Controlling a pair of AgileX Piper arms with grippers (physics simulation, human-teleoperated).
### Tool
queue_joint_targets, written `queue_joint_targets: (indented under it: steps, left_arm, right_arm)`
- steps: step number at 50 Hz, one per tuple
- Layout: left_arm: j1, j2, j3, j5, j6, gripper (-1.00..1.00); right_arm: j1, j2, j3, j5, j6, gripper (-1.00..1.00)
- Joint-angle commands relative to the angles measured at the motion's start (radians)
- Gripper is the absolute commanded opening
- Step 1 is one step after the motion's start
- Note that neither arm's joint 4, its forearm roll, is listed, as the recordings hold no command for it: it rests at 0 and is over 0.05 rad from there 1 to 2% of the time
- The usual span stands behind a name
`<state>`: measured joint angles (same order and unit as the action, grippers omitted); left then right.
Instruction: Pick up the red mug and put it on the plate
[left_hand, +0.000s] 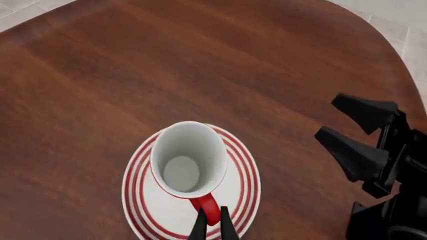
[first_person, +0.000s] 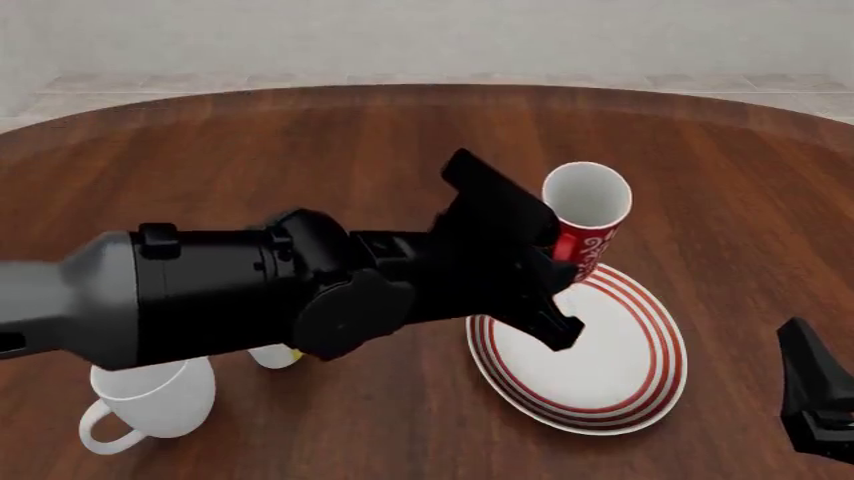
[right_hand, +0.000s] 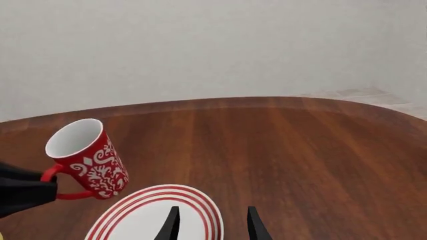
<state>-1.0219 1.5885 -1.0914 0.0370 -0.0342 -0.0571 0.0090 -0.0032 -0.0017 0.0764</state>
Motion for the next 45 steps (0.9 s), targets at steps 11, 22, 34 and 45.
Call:
queue_joint_targets:
  steps: [11,22,34,45]
  left_arm:
    - [-0.038,0.045,0.023,-0.037,-0.029,-1.0]
    - [-0.047,0.051,0.03,-0.033,-0.043,-1.0]
    - [-0.052,0.061,0.042,-0.035,-0.05,-1.0]
    - [-0.059,0.058,0.053,-0.045,-0.054,-1.0]
  right_arm:
    - [-0.002,0.001,0.0,0.0,0.003,1.0]
    - [-0.001,0.003,0.0,0.0,0.003,1.0]
    - [0.0,0.003,0.0,0.0,0.003,1.0]
    - [0.001,0.003,0.0,0.0,0.002,1.0]
